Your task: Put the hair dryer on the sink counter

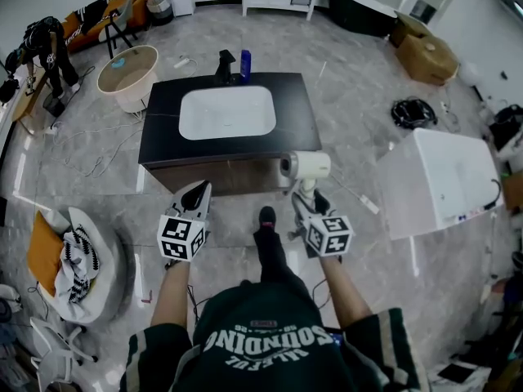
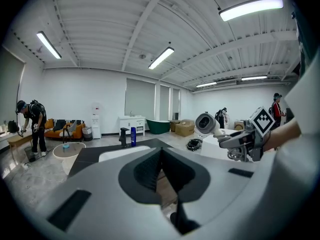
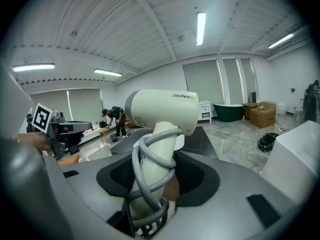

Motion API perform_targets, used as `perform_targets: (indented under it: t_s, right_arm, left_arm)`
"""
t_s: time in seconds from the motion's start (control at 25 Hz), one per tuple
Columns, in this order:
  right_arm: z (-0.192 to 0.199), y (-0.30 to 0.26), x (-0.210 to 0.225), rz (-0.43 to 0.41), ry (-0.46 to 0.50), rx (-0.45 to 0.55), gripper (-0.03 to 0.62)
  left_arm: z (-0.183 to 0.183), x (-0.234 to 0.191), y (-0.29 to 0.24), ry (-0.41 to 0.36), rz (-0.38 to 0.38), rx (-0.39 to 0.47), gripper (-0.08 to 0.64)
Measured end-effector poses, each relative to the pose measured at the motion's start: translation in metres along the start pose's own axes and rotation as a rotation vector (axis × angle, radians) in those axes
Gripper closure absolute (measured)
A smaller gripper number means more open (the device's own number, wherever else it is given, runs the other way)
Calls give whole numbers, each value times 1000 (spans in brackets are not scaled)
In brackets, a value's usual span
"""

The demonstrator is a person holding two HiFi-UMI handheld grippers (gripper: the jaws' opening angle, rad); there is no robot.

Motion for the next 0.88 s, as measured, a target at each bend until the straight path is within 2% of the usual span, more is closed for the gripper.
perform_targets:
  t_s: [0.24,0.56,0.88]
  right_arm:
    - [-27,-70,32,2,-28,-15,383]
    - [-109,-178,78,-20,2,-21,383]
    - [-176,-265,115,-63,-23,-39,383]
  left_arm:
    - [-1,-32,-65,4,8,-17,558]
    - [-39,-93,-176,1,-16,-15,558]
    - [-67,-141,-263,19,-41,-33,558]
Point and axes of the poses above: the fingertips, and each gripper's own axes: y backward along the fingers, x to its right, z out of its underside, the point moved 4 cm from there along y, backward along the fingers, and after that the axes turned 12 degrees about -y, right-handed, at the moved point
